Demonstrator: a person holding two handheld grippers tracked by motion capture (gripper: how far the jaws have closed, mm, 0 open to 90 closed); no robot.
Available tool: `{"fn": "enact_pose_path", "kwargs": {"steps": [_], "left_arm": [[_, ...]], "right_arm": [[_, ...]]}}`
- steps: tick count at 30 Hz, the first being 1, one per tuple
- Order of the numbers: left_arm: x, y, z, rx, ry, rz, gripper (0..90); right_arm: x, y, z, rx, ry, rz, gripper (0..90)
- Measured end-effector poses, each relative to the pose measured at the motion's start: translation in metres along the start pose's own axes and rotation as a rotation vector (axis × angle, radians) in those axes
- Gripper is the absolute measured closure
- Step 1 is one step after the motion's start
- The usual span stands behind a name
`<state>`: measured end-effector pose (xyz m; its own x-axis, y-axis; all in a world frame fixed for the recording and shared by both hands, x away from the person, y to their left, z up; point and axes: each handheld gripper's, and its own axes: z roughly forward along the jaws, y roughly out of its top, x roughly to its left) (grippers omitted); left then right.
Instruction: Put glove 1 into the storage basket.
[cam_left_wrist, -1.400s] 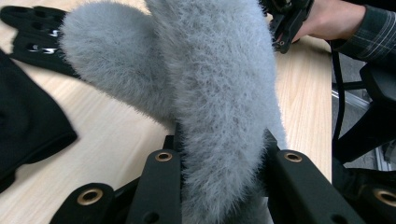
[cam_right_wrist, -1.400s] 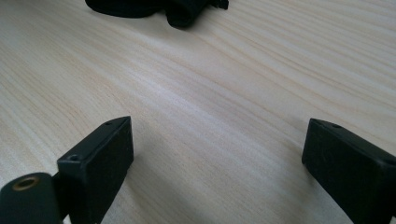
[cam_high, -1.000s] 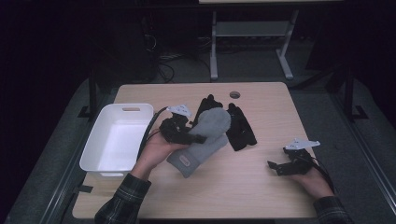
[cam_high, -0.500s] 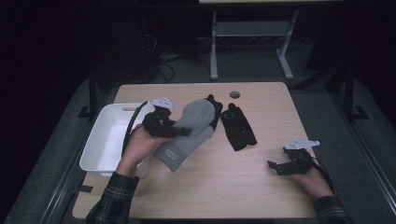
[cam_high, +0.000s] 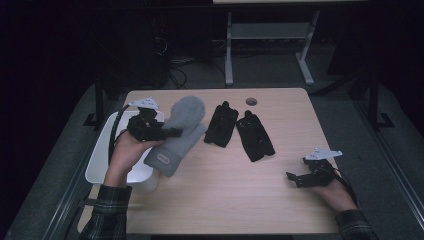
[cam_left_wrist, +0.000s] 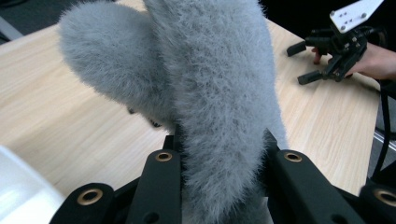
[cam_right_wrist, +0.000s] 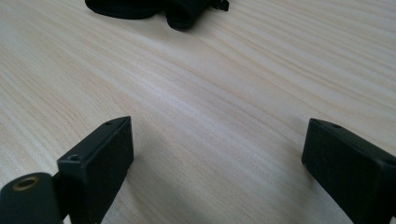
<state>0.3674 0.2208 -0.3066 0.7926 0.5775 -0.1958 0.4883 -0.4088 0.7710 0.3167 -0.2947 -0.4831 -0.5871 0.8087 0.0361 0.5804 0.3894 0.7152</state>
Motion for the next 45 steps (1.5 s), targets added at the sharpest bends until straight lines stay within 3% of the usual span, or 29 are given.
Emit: {"fn": "enact_pose_path", "kwargs": {"steps": [14,20,25,34,45], "left_arm": [[0.022,-0.013,-0.048,-0.060,0.082,-0.054,70.9],[0.038,-0.027,-0.066,-0.053,0.148,-0.085,70.9],[0.056,-0.045,-0.074,-0.042,0.180,-0.143,70.8],[0.084,-0.072,-0.065,0.017,0.181,-0.229,70.8],[0.107,-0.094,-0.039,0.117,0.193,-0.287,70.4]], "right_arm": [[0.000,0.000,0.001,-0.003,-0.001,0.003,8.8],[0.000,0.001,0.001,-0.002,-0.001,0.002,8.8],[0.000,0.001,0.001,-0.002,-0.002,0.004,8.8],[0.000,0.001,0.001,-0.002,-0.001,0.003,8.8],[-0.001,0.001,0.001,-0.002,-0.001,0.002,8.8]]}}
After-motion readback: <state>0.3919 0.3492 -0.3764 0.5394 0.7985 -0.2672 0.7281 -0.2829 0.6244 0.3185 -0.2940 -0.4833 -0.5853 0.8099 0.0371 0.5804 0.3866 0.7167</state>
